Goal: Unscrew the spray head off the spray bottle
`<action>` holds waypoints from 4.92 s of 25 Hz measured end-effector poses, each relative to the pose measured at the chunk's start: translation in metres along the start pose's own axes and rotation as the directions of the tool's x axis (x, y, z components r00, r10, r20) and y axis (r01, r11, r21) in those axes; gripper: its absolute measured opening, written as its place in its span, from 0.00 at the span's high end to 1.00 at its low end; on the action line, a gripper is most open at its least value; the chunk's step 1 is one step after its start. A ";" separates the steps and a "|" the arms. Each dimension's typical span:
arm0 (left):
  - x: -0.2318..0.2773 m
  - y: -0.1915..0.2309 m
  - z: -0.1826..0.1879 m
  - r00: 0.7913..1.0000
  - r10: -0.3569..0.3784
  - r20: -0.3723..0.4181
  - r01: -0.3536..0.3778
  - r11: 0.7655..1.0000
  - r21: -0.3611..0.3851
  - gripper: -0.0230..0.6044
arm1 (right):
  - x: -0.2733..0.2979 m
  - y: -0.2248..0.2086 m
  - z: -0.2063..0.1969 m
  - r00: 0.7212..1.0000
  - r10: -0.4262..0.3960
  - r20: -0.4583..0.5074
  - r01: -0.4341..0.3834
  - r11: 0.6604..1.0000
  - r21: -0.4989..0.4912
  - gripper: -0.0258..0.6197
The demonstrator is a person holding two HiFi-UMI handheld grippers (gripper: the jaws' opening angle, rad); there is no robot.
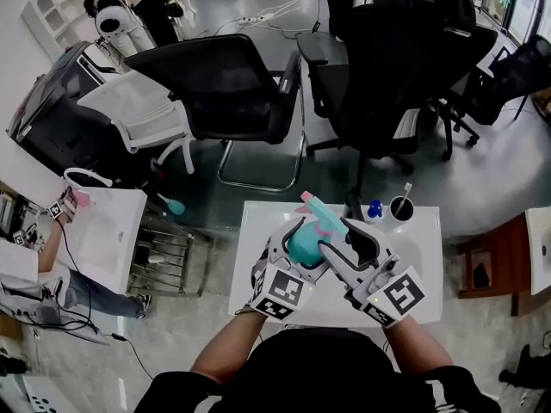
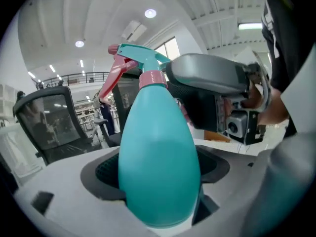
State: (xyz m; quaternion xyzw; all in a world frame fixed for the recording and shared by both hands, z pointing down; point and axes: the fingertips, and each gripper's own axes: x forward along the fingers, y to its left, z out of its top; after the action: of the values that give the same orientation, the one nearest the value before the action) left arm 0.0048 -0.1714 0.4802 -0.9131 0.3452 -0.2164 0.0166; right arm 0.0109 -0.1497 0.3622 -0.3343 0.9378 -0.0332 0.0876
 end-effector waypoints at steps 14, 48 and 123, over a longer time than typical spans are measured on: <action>0.000 -0.004 0.005 0.995 0.091 0.027 -0.094 0.990 0.105 0.28 | 0.006 0.003 -0.002 0.998 -0.056 -0.039 0.057 0.998 0.028 0.73; -0.015 -0.029 0.030 0.963 -0.242 0.118 0.240 0.970 0.025 0.28 | -0.014 0.019 0.010 0.961 0.276 -0.017 -0.277 0.960 -0.030 0.60; -0.026 0.038 -0.005 0.982 0.151 0.116 -0.134 0.980 -0.145 0.28 | -0.080 -0.046 0.066 0.973 -0.183 0.143 0.187 0.982 -0.015 0.74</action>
State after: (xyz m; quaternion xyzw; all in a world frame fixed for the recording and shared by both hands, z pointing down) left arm -0.0381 -0.1830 0.4685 -0.8968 0.4221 -0.1321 -0.0085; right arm 0.1128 -0.1348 0.3138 -0.4227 0.8945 -0.0041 0.1452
